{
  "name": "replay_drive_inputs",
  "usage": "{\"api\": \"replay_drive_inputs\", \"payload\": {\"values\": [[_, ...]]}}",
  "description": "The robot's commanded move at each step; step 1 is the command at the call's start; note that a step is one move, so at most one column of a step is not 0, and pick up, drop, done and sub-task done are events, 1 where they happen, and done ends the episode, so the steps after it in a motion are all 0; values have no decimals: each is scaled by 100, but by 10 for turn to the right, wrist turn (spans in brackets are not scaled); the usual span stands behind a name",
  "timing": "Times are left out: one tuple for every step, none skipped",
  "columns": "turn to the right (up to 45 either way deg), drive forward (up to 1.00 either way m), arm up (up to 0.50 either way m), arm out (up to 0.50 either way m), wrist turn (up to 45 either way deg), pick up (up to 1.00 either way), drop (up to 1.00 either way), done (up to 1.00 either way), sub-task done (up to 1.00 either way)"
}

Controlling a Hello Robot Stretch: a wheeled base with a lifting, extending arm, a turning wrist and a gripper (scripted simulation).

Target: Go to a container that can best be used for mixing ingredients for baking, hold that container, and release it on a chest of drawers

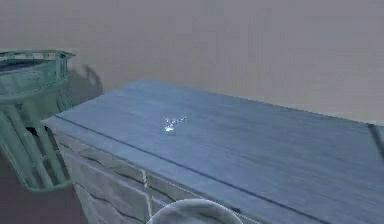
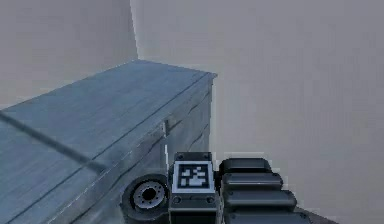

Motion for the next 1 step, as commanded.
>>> {"api": "replay_drive_inputs", "payload": {"values": [[450, 0, 0, 0, 0, 0, 0, 0, 0]]}}
